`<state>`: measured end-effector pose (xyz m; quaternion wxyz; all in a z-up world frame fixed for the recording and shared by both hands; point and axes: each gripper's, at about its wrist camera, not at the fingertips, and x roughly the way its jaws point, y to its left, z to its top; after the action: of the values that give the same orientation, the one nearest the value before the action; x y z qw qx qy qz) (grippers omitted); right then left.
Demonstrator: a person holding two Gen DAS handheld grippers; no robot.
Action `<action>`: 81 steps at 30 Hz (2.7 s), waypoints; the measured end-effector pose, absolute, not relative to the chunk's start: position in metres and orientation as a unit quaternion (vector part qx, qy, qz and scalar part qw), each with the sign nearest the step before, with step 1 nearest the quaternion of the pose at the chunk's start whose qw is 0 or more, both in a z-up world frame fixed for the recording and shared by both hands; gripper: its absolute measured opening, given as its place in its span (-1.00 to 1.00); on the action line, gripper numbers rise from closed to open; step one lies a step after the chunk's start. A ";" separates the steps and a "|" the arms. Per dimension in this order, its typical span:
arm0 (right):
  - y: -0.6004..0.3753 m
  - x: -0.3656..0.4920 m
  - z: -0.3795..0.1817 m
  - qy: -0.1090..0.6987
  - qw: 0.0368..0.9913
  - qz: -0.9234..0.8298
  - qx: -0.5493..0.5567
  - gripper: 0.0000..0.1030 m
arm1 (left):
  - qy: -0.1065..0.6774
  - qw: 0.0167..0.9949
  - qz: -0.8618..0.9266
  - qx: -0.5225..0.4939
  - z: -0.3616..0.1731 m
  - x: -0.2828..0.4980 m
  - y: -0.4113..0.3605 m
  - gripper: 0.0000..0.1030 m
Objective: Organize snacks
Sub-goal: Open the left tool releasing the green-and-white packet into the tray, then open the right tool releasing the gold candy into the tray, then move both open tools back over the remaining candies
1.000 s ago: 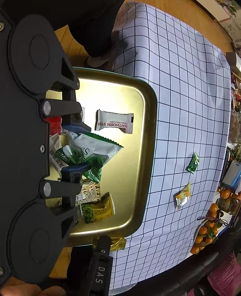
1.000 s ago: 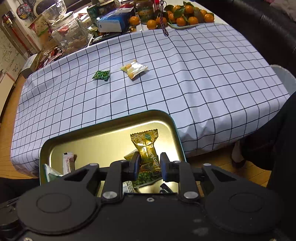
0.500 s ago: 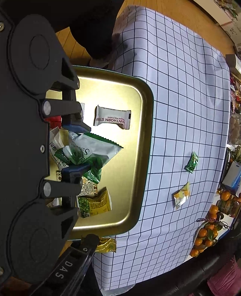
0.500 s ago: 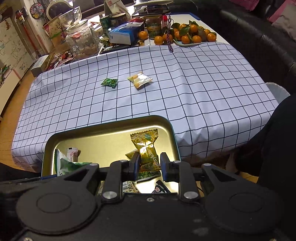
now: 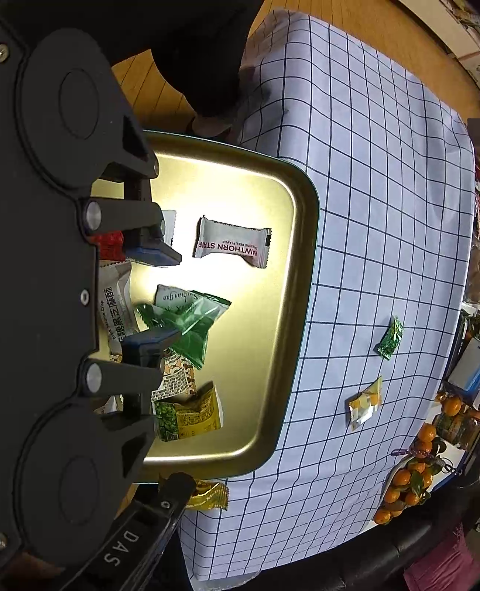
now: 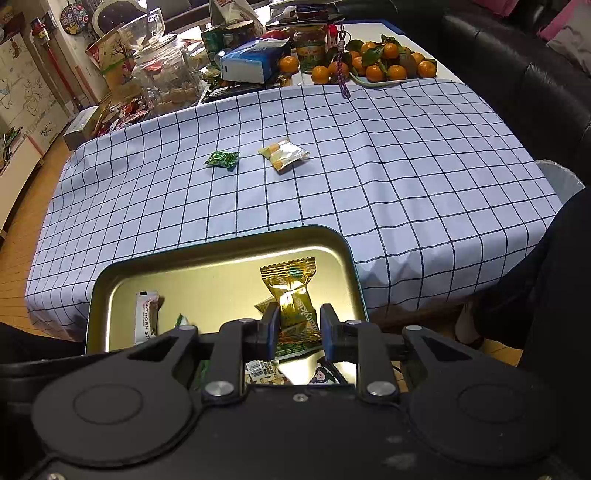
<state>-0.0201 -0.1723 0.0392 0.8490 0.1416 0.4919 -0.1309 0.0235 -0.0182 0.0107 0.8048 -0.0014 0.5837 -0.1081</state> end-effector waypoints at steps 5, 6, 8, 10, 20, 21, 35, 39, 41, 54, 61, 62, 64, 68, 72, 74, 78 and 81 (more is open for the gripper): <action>-0.167 -0.015 0.041 0.489 0.853 -0.124 0.132 -0.53 | 0.592 0.800 -0.097 -0.002 0.007 0.025 -0.016 -0.12; -0.166 -0.013 0.043 0.488 0.855 -0.120 0.130 -0.53 | 0.594 0.799 -0.095 -0.002 0.006 0.025 -0.015 -0.12; -0.164 -0.010 0.045 0.485 0.857 -0.114 0.128 -0.53 | 0.597 0.797 -0.090 -0.004 0.004 0.026 -0.013 -0.13; -0.162 -0.006 0.047 0.483 0.860 -0.109 0.125 -0.53 | 0.599 0.796 -0.086 -0.005 0.003 0.027 -0.011 -0.13; -0.156 -0.001 0.046 0.496 0.854 -0.098 0.119 -0.50 | 0.595 0.800 -0.073 0.014 0.004 0.025 -0.011 -0.13; -0.156 -0.001 0.046 0.498 0.853 -0.097 0.121 -0.48 | 0.595 0.801 -0.073 0.015 0.004 0.025 -0.011 -0.13; -0.161 0.001 0.041 0.520 0.837 -0.100 0.139 -0.35 | 0.597 0.799 -0.070 0.026 0.003 0.025 -0.011 -0.13; -0.164 0.004 0.036 0.535 0.826 -0.106 0.144 -0.35 | 0.606 0.792 -0.068 0.031 0.001 0.027 -0.012 -0.13; -0.164 0.006 0.033 0.542 0.820 -0.113 0.144 -0.35 | 0.613 0.787 -0.066 0.033 -0.001 0.028 -0.012 -0.13; -0.179 0.020 0.011 0.615 0.761 -0.128 0.162 -0.36 | 0.673 0.737 -0.052 0.034 -0.001 0.052 -0.007 -0.14; -0.196 0.043 0.007 0.649 0.729 -0.133 0.171 -0.36 | 0.677 0.731 -0.055 0.062 0.012 0.084 -0.019 -0.14; -0.199 0.047 0.008 0.651 0.727 -0.132 0.174 -0.36 | 0.675 0.732 -0.057 0.066 0.015 0.089 -0.023 -0.14; -0.204 0.056 0.010 0.653 0.725 -0.131 0.176 -0.36 | 0.673 0.733 -0.062 0.070 0.019 0.100 -0.029 -0.14; -0.214 0.075 0.014 0.649 0.726 -0.138 0.178 -0.36 | 0.675 0.727 -0.091 0.088 0.026 0.122 -0.043 -0.14; -0.227 0.102 0.018 0.646 0.729 -0.144 0.178 -0.36 | 0.665 0.734 -0.091 0.101 0.028 0.146 -0.057 -0.14; -0.232 0.117 0.021 0.641 0.733 -0.149 0.174 -0.36 | 0.662 0.737 -0.089 0.106 0.028 0.157 -0.063 -0.14; -0.241 0.150 0.025 0.632 0.742 -0.155 0.162 -0.36 | 0.661 0.738 -0.090 0.103 0.022 0.183 -0.072 -0.14; -0.244 0.173 0.024 0.628 0.748 -0.157 0.151 -0.36 | 0.663 0.737 -0.089 0.098 0.016 0.201 -0.078 -0.14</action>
<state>0.1734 -0.2444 0.0239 0.7475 0.1506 0.6277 -0.1567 0.2010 -0.0779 0.0164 0.7366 0.0985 0.6631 -0.0893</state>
